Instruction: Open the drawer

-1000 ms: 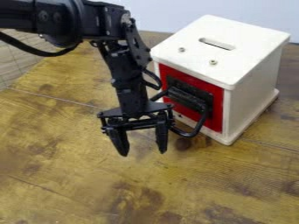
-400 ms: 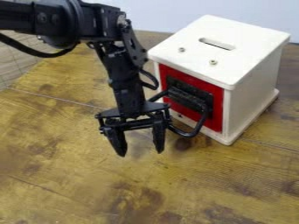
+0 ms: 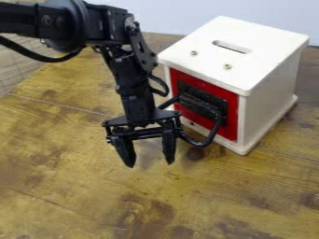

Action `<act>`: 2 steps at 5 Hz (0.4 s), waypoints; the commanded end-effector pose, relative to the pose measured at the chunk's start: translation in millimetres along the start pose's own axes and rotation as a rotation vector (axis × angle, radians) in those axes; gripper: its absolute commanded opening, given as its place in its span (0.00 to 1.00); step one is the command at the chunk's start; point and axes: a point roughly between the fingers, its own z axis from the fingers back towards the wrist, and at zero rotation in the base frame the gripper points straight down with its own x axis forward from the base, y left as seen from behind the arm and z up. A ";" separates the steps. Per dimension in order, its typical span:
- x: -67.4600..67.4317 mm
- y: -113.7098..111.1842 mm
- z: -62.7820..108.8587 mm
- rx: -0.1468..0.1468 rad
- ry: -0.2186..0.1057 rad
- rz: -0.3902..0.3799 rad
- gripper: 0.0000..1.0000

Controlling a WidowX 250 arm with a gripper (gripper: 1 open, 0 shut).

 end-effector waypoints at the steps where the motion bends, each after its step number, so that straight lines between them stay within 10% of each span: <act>1: 5.5 -29.6 21.3 -0.059 -0.073 -0.085 1.00; 2: 3.9 -32.4 22.0 -0.063 -0.066 -0.124 1.00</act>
